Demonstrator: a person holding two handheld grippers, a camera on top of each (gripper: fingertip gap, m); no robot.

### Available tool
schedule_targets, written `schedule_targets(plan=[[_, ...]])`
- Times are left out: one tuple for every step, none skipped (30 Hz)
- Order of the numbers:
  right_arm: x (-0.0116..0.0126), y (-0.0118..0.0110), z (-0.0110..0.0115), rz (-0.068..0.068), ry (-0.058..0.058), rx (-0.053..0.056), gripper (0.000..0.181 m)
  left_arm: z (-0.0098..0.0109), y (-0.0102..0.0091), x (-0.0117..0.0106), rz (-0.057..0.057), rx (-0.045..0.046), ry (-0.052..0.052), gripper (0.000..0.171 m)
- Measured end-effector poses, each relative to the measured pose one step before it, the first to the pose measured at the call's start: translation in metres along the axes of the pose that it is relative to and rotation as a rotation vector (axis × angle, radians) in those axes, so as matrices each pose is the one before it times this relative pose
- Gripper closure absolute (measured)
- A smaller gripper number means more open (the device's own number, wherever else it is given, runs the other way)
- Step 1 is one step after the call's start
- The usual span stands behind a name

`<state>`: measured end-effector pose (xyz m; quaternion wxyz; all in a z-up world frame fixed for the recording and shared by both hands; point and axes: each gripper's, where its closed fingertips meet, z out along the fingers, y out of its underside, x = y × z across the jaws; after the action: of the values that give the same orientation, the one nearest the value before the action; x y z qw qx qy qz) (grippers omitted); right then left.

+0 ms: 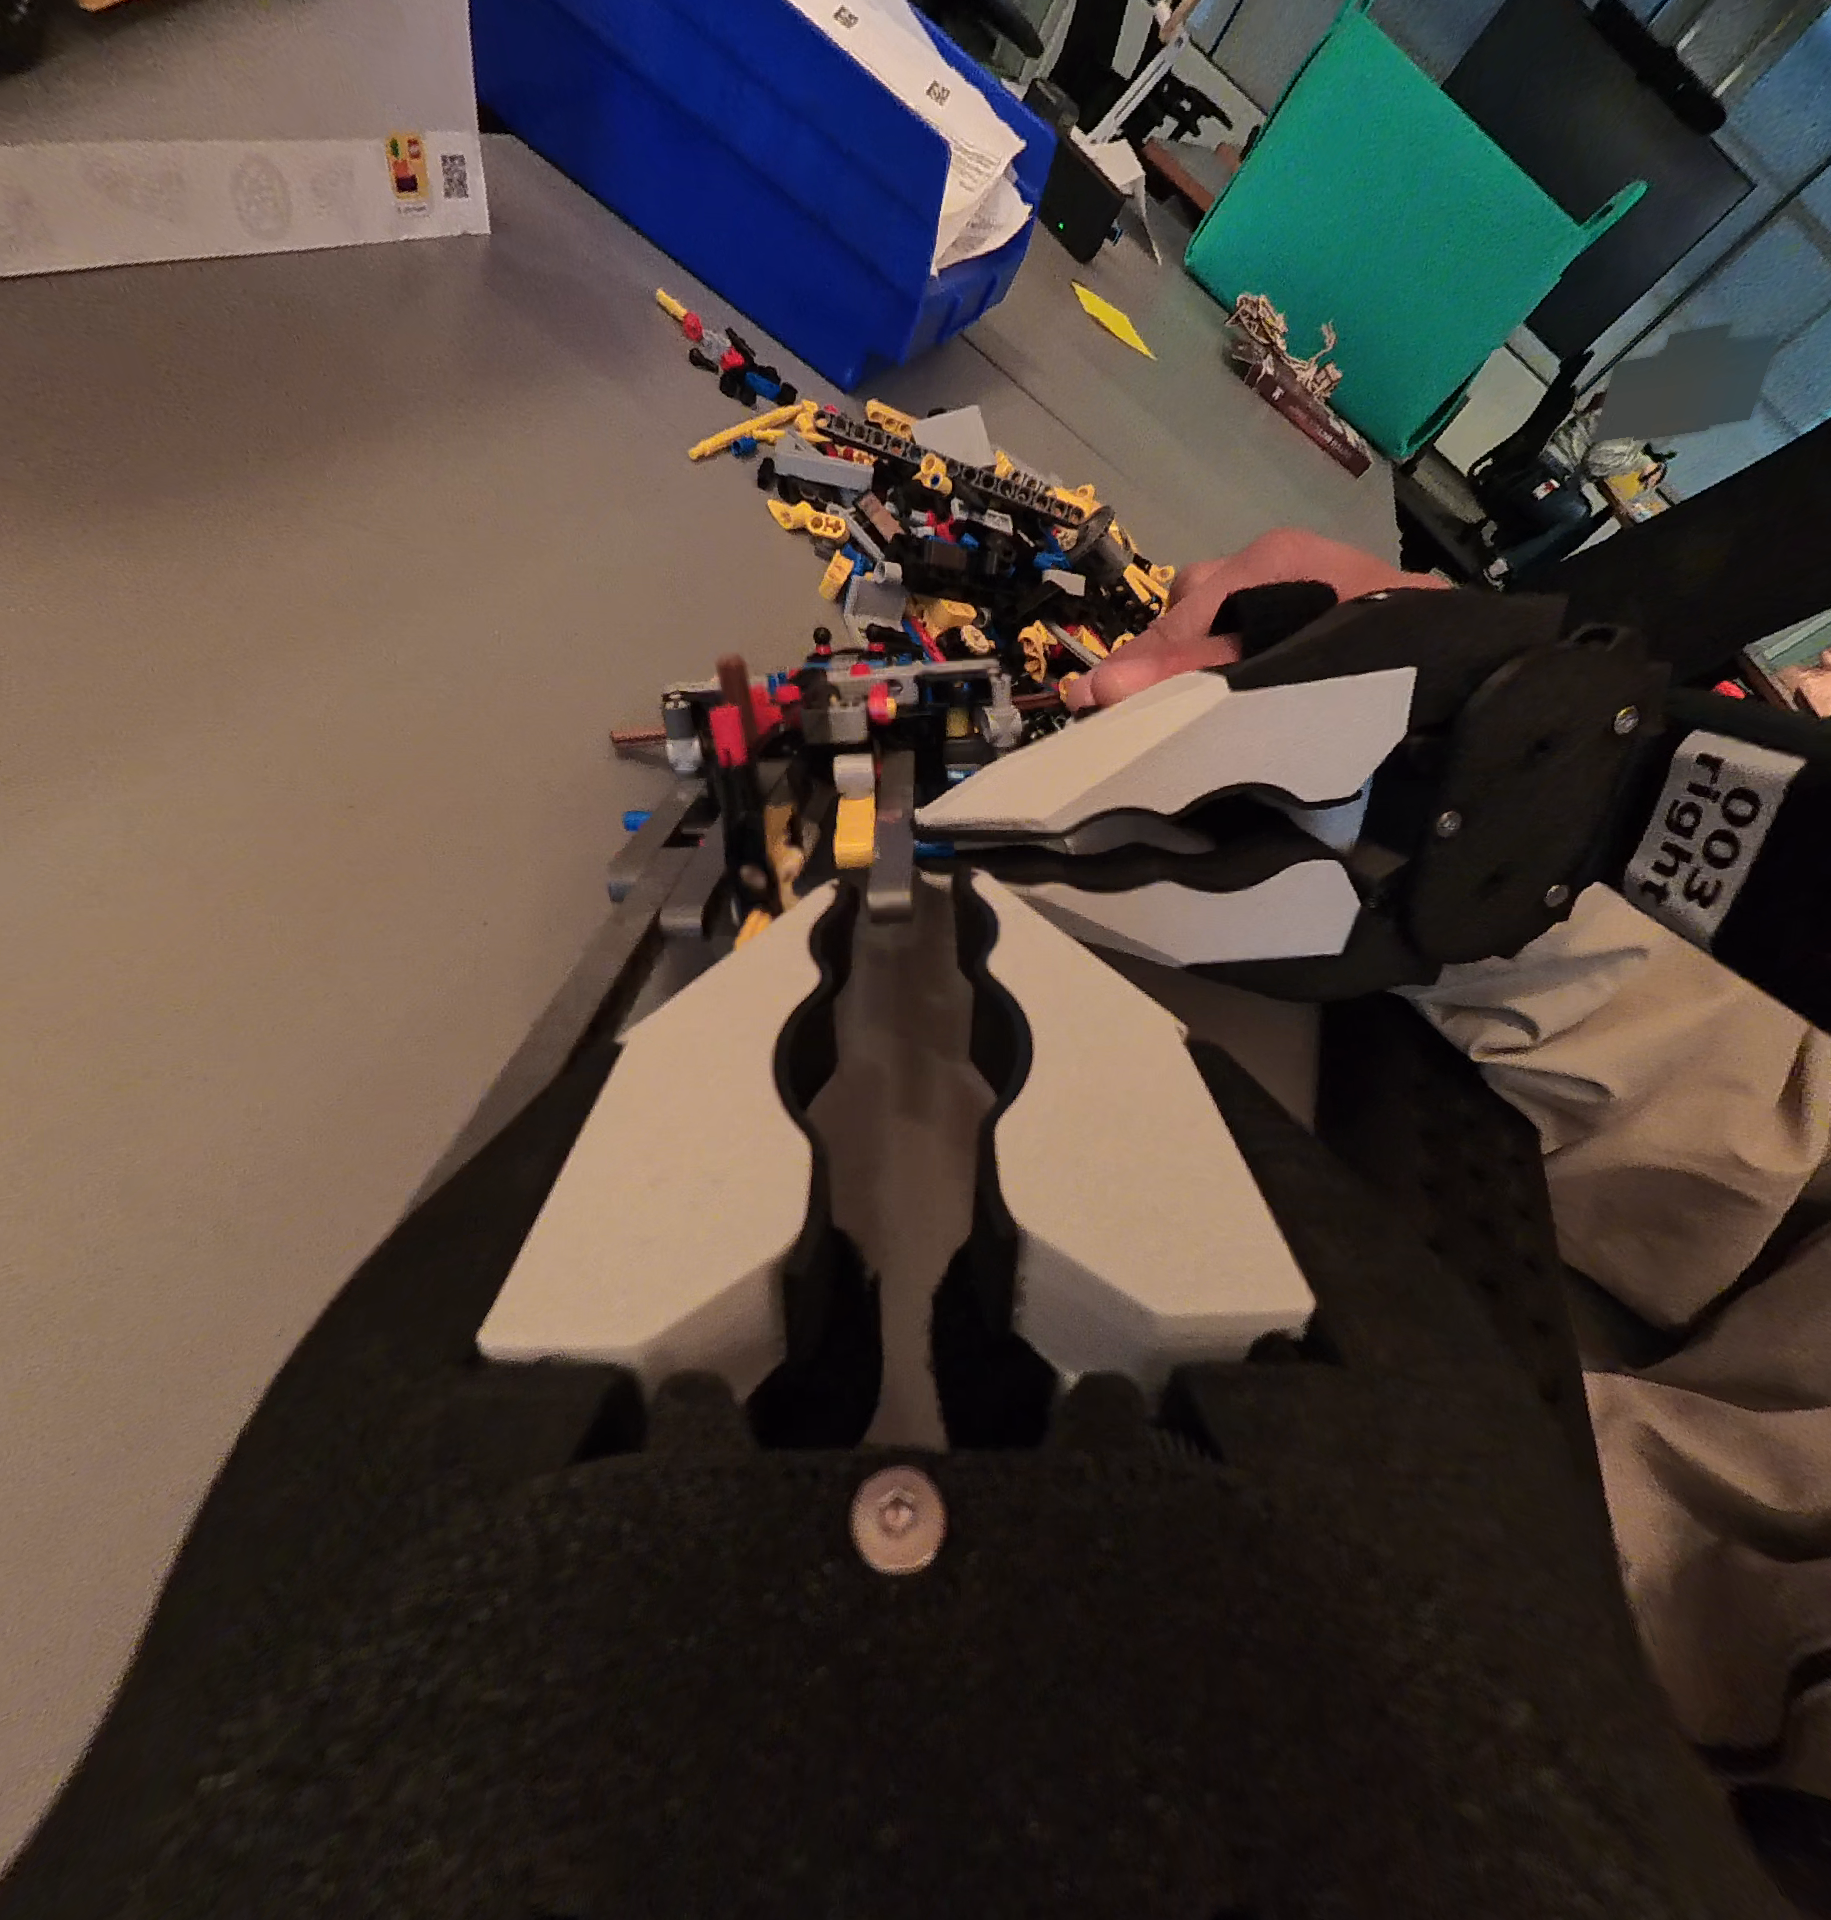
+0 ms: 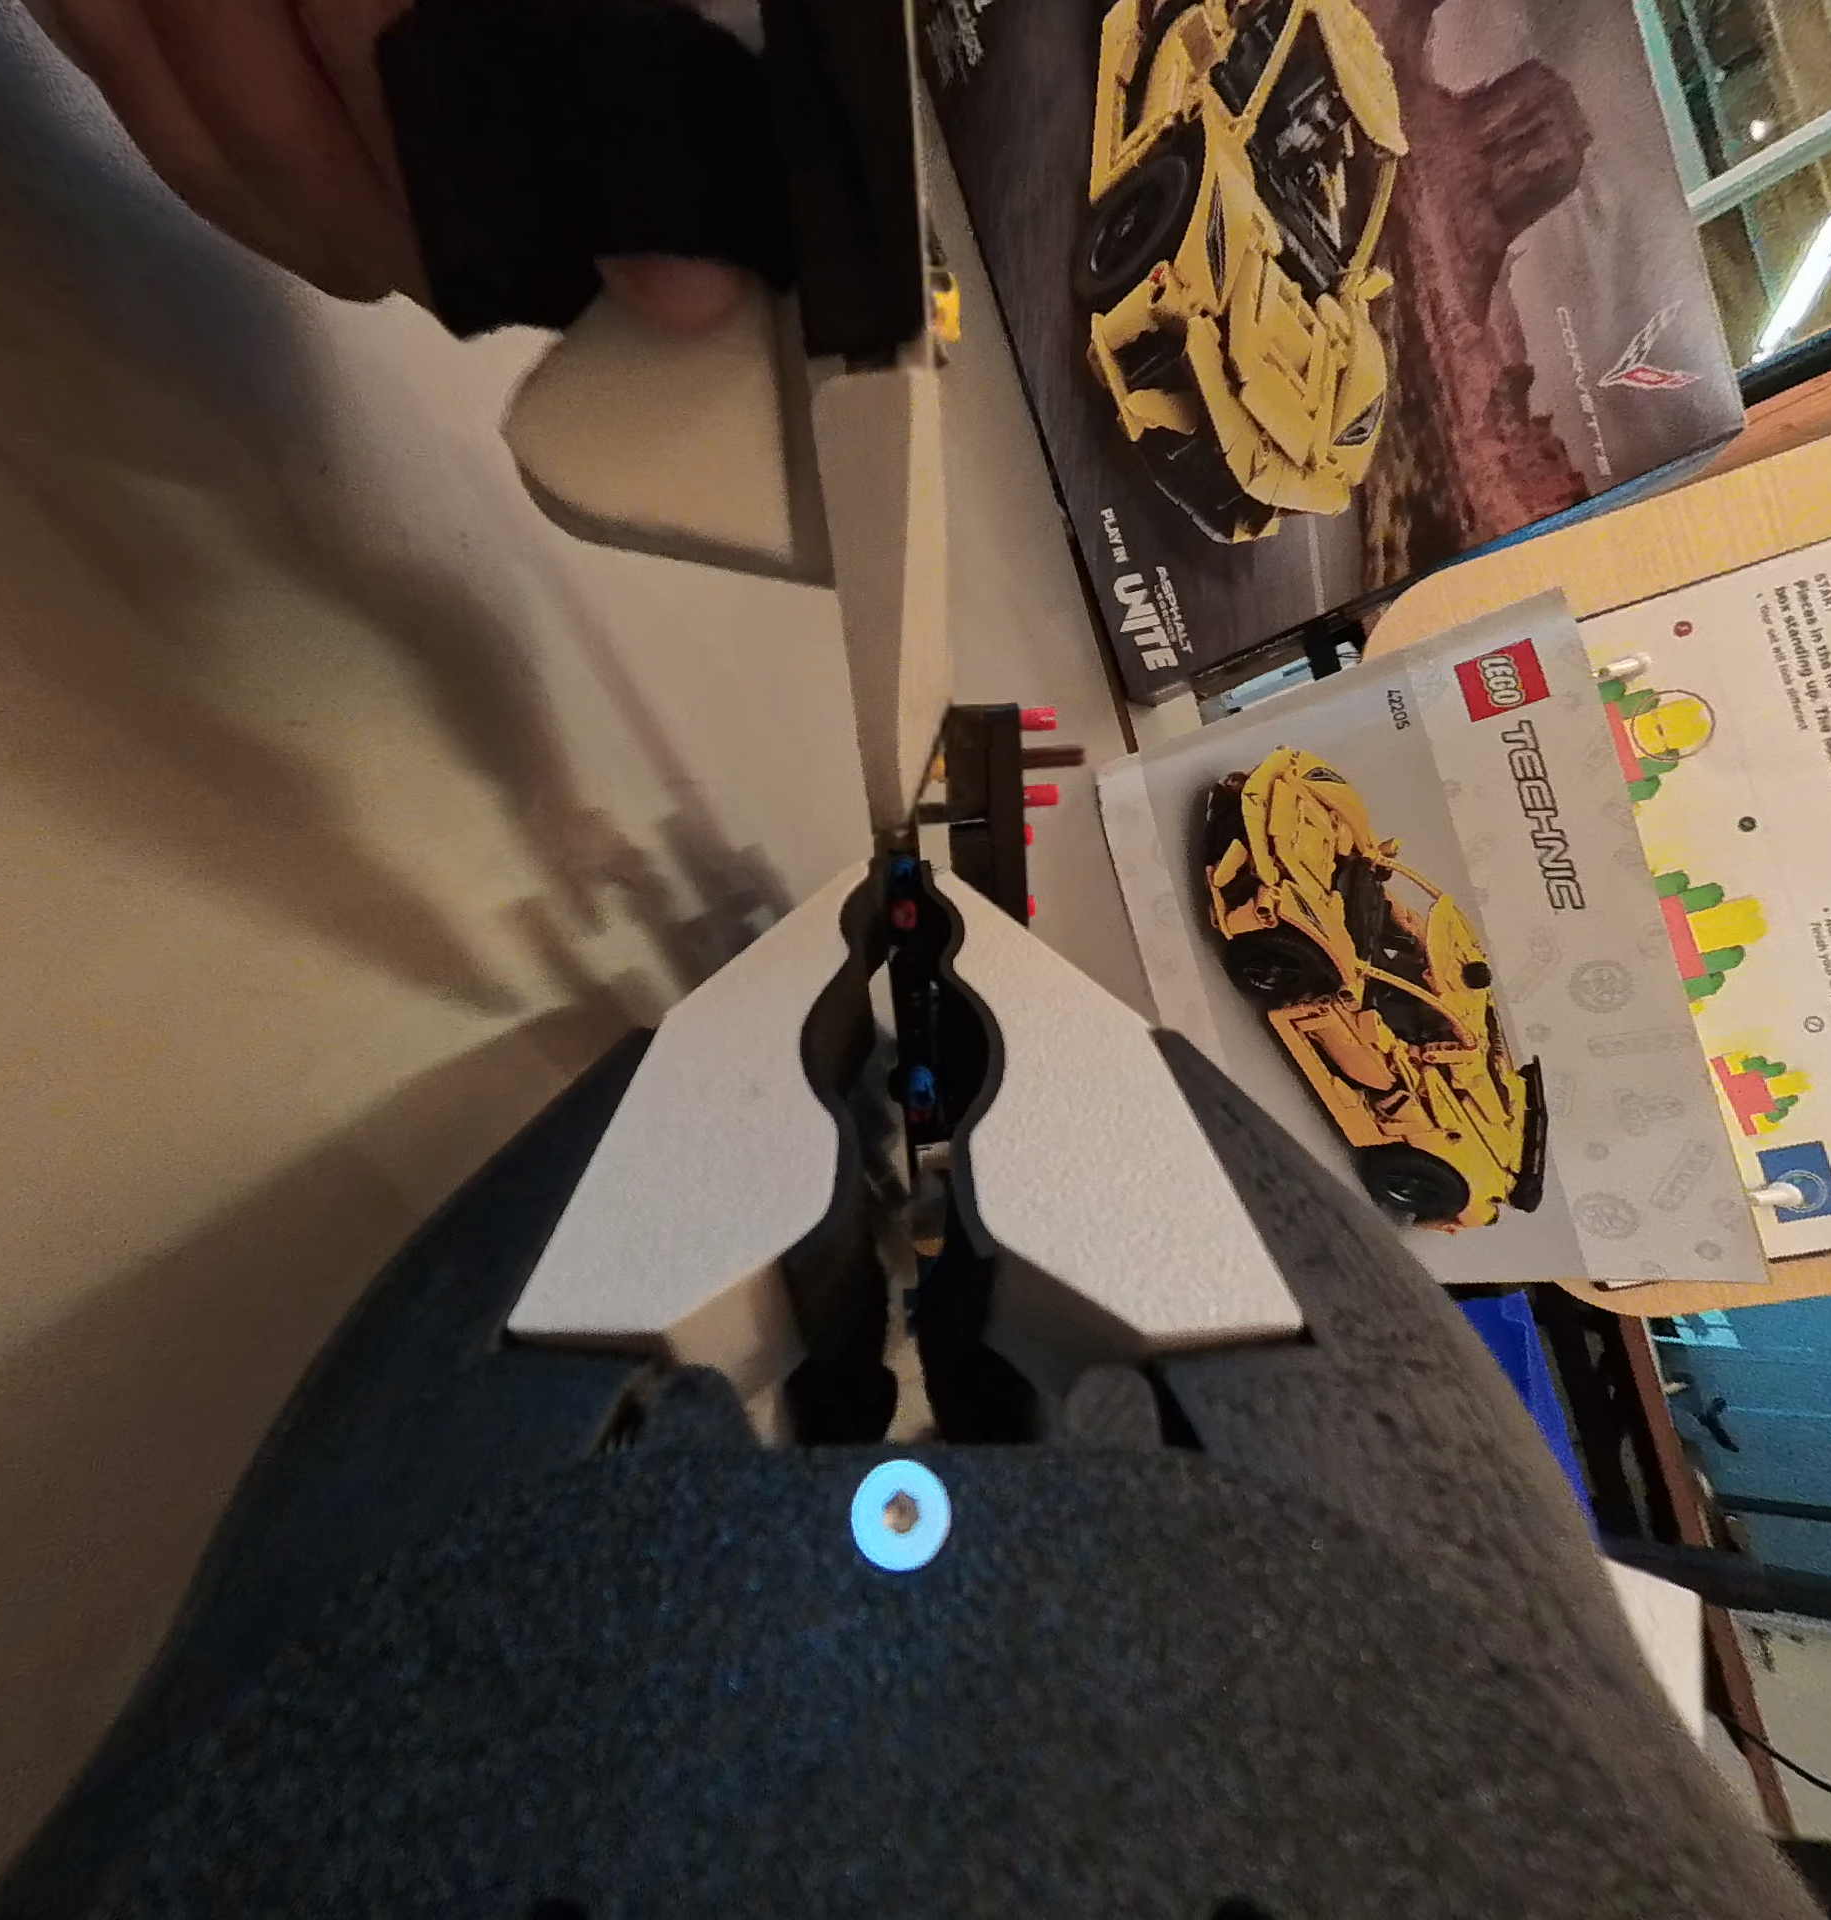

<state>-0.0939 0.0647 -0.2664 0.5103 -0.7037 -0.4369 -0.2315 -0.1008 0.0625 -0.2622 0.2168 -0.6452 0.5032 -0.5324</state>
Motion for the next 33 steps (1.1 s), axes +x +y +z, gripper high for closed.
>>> schedule_targets(plan=[[-0.00220,-0.00199,0.00039,0.0020,-0.0078,0.0050,0.178,0.00091,-0.00089,-0.00041,0.0101,0.01023,-0.0135,0.156],[-0.00174,-0.00245,0.00026,-0.0089,-0.0008,0.0052,0.178,0.00068,-0.00013,-0.00096,0.0126,0.00694,-0.0175,0.160],[-0.00107,-0.00101,0.00049,-0.0126,0.0032,-0.0052,0.178,0.00043,0.00074,-0.00140,0.0174,-0.00010,-0.0173,0.163],[-0.00035,0.00175,0.00117,-0.0096,0.0010,-0.0146,0.179,0.00085,0.00165,-0.00104,0.0205,-0.00883,-0.0107,0.163],[-0.00109,0.00177,0.00107,0.0063,-0.0073,-0.0069,0.179,0.00090,0.00147,-0.00066,0.0141,-0.01016,-0.0073,0.163],[-0.00003,0.00024,0.00015,0.0223,-0.0069,0.0012,0.179,0.00005,0.00002,-0.00010,0.0075,-0.00165,-0.0042,0.163],[0.00043,-0.00064,-0.00036,0.0217,-0.0086,0.0037,0.179,-0.00061,-0.00055,0.00049,0.0080,0.00266,-0.0011,0.163],[0.00077,-0.00106,-0.00035,0.0117,-0.0037,0.0082,0.179,-0.00091,-0.00066,0.00047,0.0094,0.00084,0.0007,0.163],[0.00066,-0.00067,-0.00029,0.0033,0.0007,0.0055,0.178,-0.00079,-0.00007,0.00030,0.0086,-0.00600,0.0008,0.163],[0.00085,0.00015,-0.00022,-0.0036,0.0054,-0.0022,0.179,-0.00063,0.00058,0.00009,0.0070,-0.00937,0.0003,0.163],[0.00078,0.00028,-0.00016,-0.0030,0.0070,-0.0042,0.179,-0.00044,0.00055,0.00033,0.0013,-0.00585,0.0039,0.162],[0.00019,0.00035,-0.00011,-0.0030,0.0042,-0.0022,0.179,-0.00008,0.00050,0.00150,-0.0062,-0.00271,0.0127,0.160],[-0.00013,0.00033,-0.00013,-0.0018,0.0008,0.0000,0.178,0.00019,0.00014,0.00135,-0.0123,-0.00144,0.0138,0.156],[-0.00013,0.00029,-0.00022,0.0002,-0.0001,-0.0009,0.178,0.00046,0.00028,0.00020,-0.0134,-0.00067,0.0069,0.156],[-0.00001,-0.00002,-0.00028,-0.0007,0.0008,-0.0002,0.178,0.00052,0.00047,-0.00083,-0.0093,-0.00015,0.0008,0.157],[-0.00020,-0.00018,-0.00018,0.0001,-0.0009,0.0004,0.179,0.00036,0.00034,-0.00139,-0.0061,0.00059,-0.0035,0.160],[-0.00012,0.00001,0.00016,0.0009,-0.0001,-0.0021,0.178,0.00000,-0.00020,-0.00084,-0.0074,0.00298,-0.0009,0.162],[0.00072,-0.00030,0.00022,-0.0029,0.0068,0.0009,0.179,-0.00027,-0.00114,-0.00005,-0.0132,0.00832,0.0018,0.162],[0.00068,-0.00033,0.00001,-0.0058,0.0038,-0.0006,0.179,-0.00031,-0.00071,0.00022,-0.0059,0.00862,0.0023,0.163],[-0.00038,0.00014,0.00008,-0.0037,-0.0030,-0.0015,0.179,-0.00009,0.00048,-0.00023,0.0077,0.00090,0.0013,0.163],[-0.00089,0.00000,0.00041,-0.0022,-0.0011,-0.0007,0.179,-0.00005,0.00133,-0.00053,0.0049,-0.00574,-0.0008,0.163],[-0.00123,0.00071,0.00045,-0.0135,0.0017,-0.0110,0.179,0.00033,0.00153,-0.00077,-0.0017,-0.00819,-0.0021,0.163],[-0.00072,0.00055,0.00051,-0.0202,0.0084,-0.0130,0.179,0.00020,0.00102,-0.00084,-0.0073,-0.00415,-0.0036,0.163],[-0.00034,0.00050,0.00045,-0.0158,0.0103,-0.0101,0.179,0.00014,0.00097,-0.00051,-0.0120,-0.00197,-0.0025,0.164],[-0.00120,0.00037,0.00026,-0.0001,-0.0007,-0.0014,0.179,0.00008,0.00089,-0.00031,-0.0171,-0.00193,0.0025,0.164],[0.00017,-0.00006,-0.00031,0.0062,0.0020,0.0029,0.180,0.00003,0.00041,0.00034,-0.0272,0.00283,0.0078,0.164],[-0.00013,0.00005,-0.00094,0.0010,-0.0048,0.0007,0.179,0.00002,0.00043,0.00075,-0.0194,-0.00075,0.0107,0.164],[-0.00065,-0.00035,-0.00070,0.0062,-0.0023,0.0078,0.179,-0.00007,0.00055,0.00075,-0.0093,-0.00453,0.0075,0.164],[-0.00015,0.00017,-0.00107,-0.0070,0.0035,0.0009,0.179,0.00061,0.00082,0.00122,0.0108,-0.00173,-0.0021,0.164],[-0.00121,0.00115,-0.00155,-0.0102,-0.0030,-0.0040,0.179,0.00107,0.00088,0.00107,0.0240,-0.00426,-0.0107,0.164],[0.00004,0.00108,-0.00118,-0.0066,0.0120,-0.0035,0.179,0.00135,0.00051,0.00090,0.0116,-0.00615,-0.0111,0.164],[-0.00075,0.00208,-0.00128,-0.0116,0.0023,-0.0136,0.179,0.00203,0.00107,0.00111,0.0072,-0.00533,-0.0045,0.164],[-0.00106,0.00168,-0.00181,-0.0125,0.0053,-0.0068,0.179,0.00164,0.00122,0.00124,0.0003,-0.00496,0.0055,0.164]])
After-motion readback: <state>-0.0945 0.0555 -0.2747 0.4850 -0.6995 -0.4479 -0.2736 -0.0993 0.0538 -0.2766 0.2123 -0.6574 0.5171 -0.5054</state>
